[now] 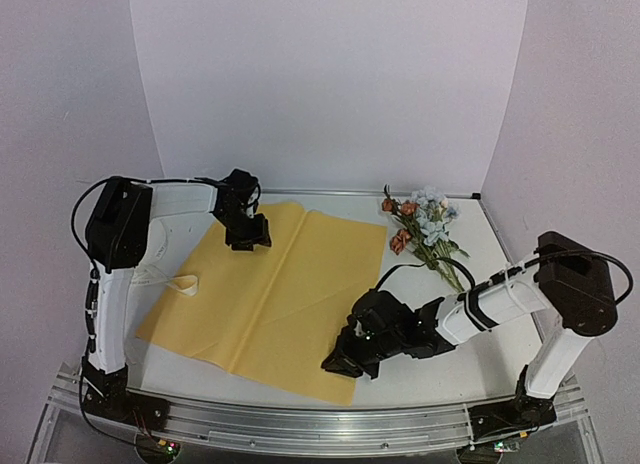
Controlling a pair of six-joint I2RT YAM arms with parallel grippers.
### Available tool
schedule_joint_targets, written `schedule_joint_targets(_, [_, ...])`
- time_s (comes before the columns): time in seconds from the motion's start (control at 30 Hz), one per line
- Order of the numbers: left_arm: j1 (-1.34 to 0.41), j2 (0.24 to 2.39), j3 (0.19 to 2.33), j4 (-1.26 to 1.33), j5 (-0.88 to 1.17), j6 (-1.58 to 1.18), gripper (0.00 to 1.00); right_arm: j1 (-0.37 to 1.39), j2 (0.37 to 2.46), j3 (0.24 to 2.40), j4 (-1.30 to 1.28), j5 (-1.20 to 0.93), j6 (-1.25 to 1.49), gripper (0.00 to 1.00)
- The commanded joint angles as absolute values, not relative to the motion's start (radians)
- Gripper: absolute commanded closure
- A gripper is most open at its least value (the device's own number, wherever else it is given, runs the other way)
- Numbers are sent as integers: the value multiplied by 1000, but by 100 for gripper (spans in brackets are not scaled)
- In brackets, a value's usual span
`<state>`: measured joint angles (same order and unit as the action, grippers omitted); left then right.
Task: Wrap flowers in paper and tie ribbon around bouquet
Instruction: Adjust the flattened wrapping paper at the center of the board.
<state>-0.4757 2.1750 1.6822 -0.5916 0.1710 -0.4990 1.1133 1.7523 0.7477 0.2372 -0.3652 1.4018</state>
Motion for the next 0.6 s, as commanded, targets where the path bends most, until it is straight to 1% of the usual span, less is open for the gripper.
schedule_joint_targets(0.0, [-483,2262,1758,-617,107,-510,45,1119,1722,857,139,-333,1324,88])
schedule_joint_targets(0.17, [-486,2329,1828,-637,94,-464,45,1057,1674,948,-66,-256,1162,80])
schedule_joint_targets(0.33, [-524,2435,1981,-738,53,-342,46,893,1636,1021,-206,-188,970,64])
schedule_joint_targets(0.43, [-553,2501,2057,-792,37,-276,46,800,1673,1171,-351,-94,819,50])
schedule_joint_targets(0.5, [-573,2519,2072,-803,37,-242,46,748,1734,1303,-431,-57,729,43])
schedule_joint_targets(0.57, [-593,2513,2053,-796,40,-206,46,706,1808,1405,-473,-59,668,38])
